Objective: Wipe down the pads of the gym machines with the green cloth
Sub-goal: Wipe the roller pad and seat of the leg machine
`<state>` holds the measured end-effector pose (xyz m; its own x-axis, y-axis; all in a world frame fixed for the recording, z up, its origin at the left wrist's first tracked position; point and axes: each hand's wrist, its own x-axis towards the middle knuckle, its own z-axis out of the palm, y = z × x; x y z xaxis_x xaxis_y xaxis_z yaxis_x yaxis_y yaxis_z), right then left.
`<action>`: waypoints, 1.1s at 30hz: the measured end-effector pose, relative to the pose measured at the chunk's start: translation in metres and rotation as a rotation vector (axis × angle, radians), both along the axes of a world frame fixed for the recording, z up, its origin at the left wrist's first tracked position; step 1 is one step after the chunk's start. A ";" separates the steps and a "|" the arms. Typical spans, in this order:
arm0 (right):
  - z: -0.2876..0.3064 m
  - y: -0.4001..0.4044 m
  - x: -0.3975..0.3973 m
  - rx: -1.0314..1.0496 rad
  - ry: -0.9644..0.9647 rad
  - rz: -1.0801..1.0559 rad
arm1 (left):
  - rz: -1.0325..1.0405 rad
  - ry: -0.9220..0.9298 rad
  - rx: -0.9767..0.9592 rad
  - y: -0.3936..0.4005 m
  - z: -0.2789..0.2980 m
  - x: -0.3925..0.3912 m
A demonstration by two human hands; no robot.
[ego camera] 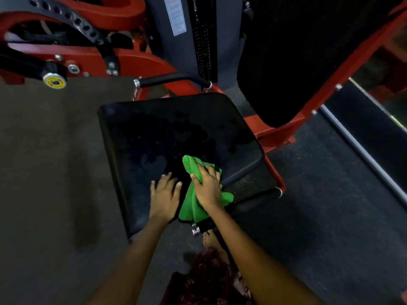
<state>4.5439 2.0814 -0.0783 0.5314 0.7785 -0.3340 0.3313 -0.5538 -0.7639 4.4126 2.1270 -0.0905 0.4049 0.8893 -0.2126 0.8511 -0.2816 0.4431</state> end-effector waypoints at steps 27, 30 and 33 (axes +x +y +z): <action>-0.011 -0.017 -0.183 0.055 -0.370 -0.031 | -0.542 0.287 0.091 -0.024 -0.006 -0.136; -0.019 -0.028 -0.206 0.107 -0.378 -0.179 | -0.535 0.287 0.170 -0.036 -0.010 -0.150; -0.035 -0.050 -0.239 0.234 -0.222 -0.360 | -0.542 0.150 0.222 -0.042 -0.023 -0.170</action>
